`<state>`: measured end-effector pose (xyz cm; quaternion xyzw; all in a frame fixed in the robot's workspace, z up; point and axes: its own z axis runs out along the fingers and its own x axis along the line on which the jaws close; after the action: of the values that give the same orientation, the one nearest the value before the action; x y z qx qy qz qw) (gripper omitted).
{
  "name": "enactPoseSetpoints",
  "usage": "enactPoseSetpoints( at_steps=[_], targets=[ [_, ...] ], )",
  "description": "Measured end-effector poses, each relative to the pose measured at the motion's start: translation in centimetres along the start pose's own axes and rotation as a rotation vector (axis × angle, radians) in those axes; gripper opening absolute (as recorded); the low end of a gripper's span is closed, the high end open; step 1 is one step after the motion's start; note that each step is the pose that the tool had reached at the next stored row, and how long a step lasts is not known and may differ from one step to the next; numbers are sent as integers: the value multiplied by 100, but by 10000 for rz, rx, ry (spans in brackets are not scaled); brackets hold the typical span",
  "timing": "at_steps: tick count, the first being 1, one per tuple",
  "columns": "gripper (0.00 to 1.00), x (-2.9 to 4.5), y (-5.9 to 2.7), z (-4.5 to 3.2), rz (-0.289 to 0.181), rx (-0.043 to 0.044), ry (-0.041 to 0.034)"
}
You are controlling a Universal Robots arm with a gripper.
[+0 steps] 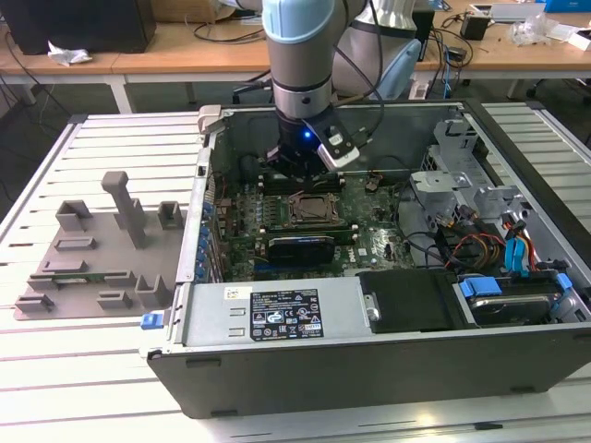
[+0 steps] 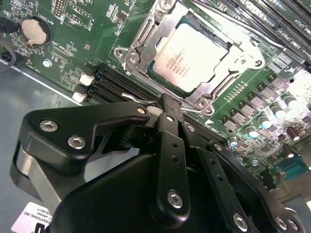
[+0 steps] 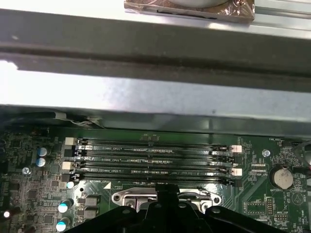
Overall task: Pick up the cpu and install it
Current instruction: 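Install the first cpu locking lever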
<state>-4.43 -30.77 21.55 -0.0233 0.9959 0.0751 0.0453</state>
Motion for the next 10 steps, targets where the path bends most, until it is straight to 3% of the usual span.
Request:
enactPoseSetpoints(
  at_steps=[7,10],
  targets=[
    [11,-5,52,23,-2,1,-20],
    [11,-7,64,30,144,56,-40]
  ],
)
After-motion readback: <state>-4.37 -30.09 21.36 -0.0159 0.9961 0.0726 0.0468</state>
